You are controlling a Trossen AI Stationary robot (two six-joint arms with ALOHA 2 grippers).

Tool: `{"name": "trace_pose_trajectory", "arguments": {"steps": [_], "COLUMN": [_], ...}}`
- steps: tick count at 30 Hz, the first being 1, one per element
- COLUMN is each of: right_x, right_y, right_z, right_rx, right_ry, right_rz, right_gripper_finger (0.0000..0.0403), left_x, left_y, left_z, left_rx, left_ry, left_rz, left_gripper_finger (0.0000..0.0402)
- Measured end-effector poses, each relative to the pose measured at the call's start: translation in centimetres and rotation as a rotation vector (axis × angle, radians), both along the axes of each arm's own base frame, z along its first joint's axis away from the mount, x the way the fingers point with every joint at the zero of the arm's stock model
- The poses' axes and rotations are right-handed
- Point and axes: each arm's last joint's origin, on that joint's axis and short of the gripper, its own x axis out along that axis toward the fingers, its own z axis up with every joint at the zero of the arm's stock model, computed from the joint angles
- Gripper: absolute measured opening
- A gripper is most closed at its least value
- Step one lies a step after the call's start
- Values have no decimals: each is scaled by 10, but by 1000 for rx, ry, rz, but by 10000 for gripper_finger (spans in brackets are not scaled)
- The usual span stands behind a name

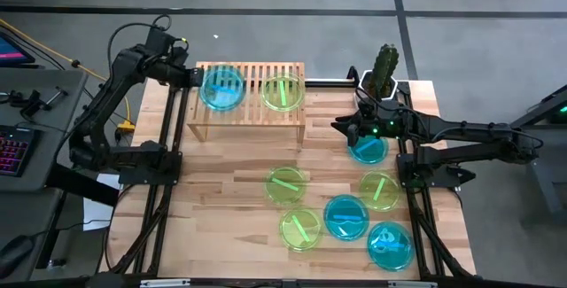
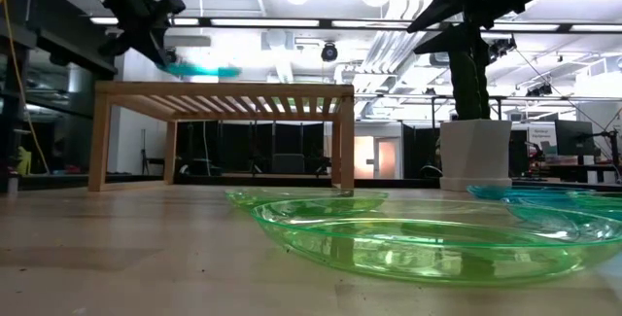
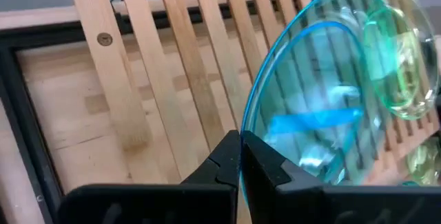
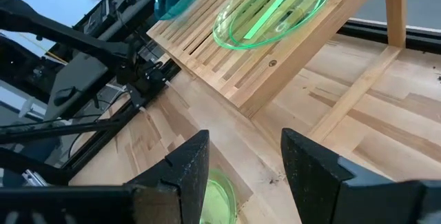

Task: Place and stack plates onto a shelf
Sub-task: Put the blue plate on the shelf, then stack the green plate on top of the green plate on the shelf

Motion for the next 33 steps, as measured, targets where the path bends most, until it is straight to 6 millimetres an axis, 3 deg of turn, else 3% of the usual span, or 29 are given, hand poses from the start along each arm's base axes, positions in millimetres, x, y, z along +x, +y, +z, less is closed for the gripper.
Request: {"name": "trace_pose_trajectory", "arguments": {"steps": [21, 33], "right_x": [0, 0], "right_y": [0, 0], "right_z": [0, 0], "right_rx": [0, 0], "right_ry": [0, 0], "right_rz": [0, 0], "right_gripper_finger": [162, 162], "left_x": [3, 7], "left_y": [9, 10], "left_z": [-8, -9], "left_rx": [-27, -23], "left_ry": [50, 65], "left_rz": [18, 26], "left_gripper_finger": [2, 78]}}
